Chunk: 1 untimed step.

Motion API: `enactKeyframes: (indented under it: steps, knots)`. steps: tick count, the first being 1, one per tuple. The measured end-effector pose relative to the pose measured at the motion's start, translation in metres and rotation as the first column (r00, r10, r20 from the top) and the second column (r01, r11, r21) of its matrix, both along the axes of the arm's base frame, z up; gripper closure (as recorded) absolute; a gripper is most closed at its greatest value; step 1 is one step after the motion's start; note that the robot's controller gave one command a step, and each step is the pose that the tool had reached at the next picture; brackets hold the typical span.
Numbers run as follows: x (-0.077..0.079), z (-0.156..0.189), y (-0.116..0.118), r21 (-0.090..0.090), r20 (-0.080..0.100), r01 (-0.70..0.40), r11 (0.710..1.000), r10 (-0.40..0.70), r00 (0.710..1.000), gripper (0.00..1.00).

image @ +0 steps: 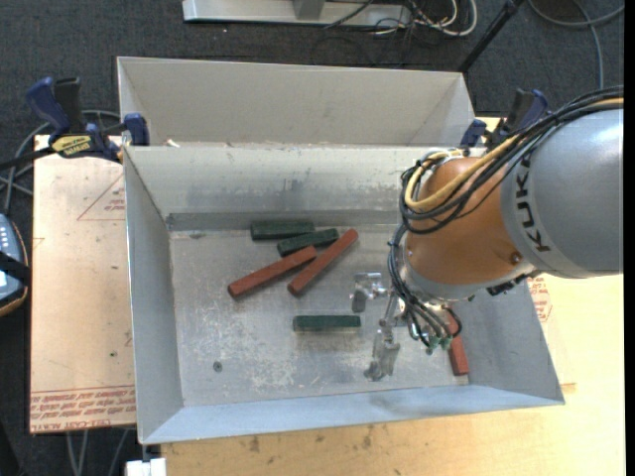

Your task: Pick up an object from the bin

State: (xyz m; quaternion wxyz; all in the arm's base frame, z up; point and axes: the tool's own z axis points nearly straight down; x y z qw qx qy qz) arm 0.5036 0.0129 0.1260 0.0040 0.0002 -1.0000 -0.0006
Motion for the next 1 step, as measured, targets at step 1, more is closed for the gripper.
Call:
enactKeyframes:
  steps: [1]
  knots:
    - [0.0491, -0.0593, 0.0146, 0.0, 0.008, -0.036, 0.999, 0.036, 0.999, 0.0]
